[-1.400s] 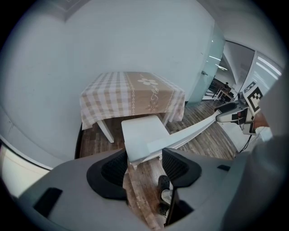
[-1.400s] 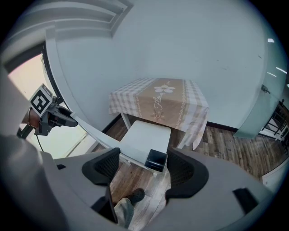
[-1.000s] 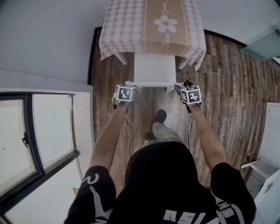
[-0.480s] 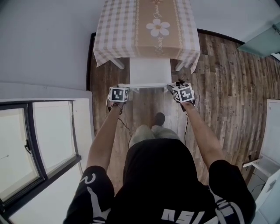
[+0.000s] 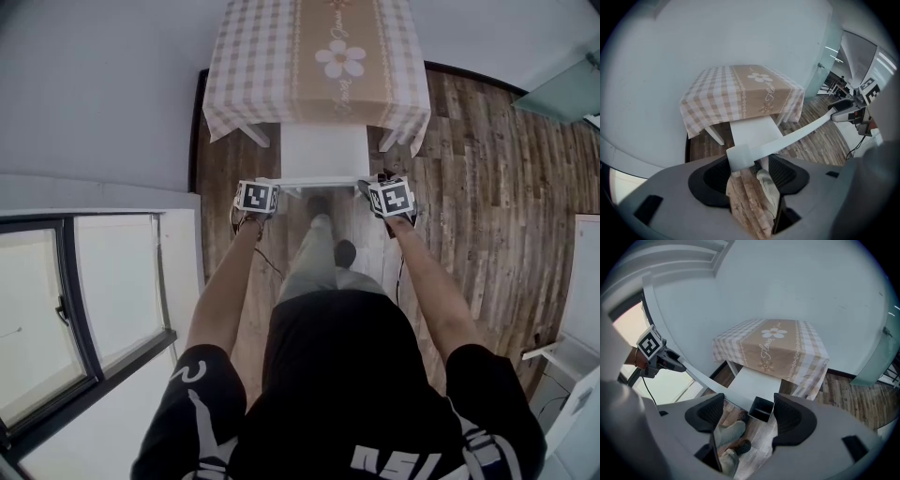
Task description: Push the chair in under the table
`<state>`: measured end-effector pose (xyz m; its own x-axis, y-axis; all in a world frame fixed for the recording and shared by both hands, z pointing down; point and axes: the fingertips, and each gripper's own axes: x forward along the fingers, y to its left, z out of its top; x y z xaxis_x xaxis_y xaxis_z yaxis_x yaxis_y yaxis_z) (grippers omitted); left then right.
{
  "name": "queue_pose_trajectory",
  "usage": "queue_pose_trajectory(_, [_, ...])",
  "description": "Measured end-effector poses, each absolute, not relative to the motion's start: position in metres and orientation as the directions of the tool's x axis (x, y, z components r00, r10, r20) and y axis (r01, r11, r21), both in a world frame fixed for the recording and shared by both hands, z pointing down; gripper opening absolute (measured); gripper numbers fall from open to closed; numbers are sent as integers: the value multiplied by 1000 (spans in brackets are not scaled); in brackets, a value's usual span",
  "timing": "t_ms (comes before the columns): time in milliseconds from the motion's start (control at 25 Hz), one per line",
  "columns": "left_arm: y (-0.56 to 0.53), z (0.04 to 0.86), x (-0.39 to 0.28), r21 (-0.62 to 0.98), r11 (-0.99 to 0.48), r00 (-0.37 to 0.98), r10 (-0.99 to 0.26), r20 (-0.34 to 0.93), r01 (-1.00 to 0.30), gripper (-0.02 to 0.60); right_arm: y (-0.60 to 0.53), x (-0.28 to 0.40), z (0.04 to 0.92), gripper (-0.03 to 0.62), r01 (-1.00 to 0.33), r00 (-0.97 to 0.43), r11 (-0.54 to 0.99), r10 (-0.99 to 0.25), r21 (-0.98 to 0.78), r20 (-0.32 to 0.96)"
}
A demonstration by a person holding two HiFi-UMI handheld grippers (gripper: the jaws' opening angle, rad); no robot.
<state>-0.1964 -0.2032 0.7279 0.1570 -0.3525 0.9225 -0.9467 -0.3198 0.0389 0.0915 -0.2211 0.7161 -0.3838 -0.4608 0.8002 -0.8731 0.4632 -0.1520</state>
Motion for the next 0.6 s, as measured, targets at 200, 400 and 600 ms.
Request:
queue_pose_trajectory(200, [-205, 734, -193, 44, -352, 170, -333, 927, -935, 264, -220, 94, 718, 350, -874, -384, 462, -466, -151, 797])
queue_pose_trajectory(400, [-208, 737, -194, 15, -371, 154, -348, 925, -929, 270, -220, 93, 717, 350, -872, -386, 465, -466, -151, 797])
queue_pose_trajectory(600, [-211, 739, -194, -7, -376, 136, -352, 926, -927, 273, -225, 93, 715, 351, -884, -364, 447, -473, -137, 803])
